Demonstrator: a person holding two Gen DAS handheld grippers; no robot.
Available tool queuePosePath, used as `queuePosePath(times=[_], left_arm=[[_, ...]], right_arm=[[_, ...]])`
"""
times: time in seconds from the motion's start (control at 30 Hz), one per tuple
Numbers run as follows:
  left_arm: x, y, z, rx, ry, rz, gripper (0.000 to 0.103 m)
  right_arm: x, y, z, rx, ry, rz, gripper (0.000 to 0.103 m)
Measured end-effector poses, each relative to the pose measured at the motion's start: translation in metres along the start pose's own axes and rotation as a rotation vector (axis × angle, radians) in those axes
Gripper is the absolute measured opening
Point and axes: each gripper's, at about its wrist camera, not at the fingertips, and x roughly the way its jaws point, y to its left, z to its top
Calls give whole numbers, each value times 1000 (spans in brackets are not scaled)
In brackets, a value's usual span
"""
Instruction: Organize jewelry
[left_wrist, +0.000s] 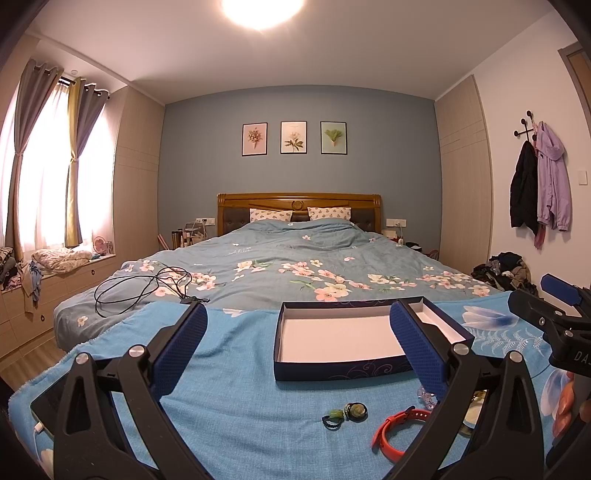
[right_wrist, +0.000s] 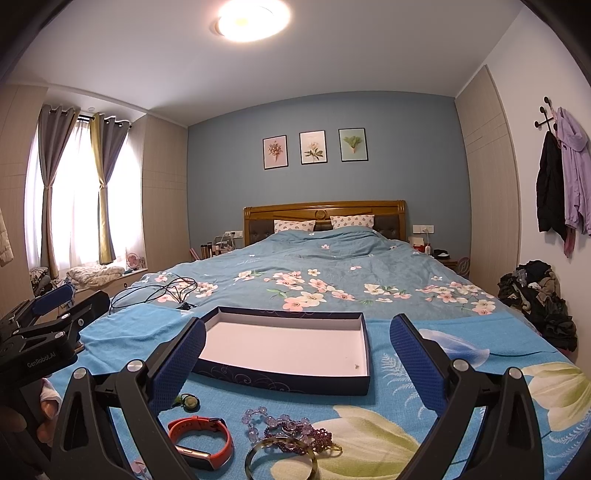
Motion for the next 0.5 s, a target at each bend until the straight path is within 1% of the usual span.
queuePosePath(times=[0.5], left_arm=[[2, 0, -2, -2, 16, -13, 97]], right_arm=[[2, 2, 1, 6, 14, 6, 96]])
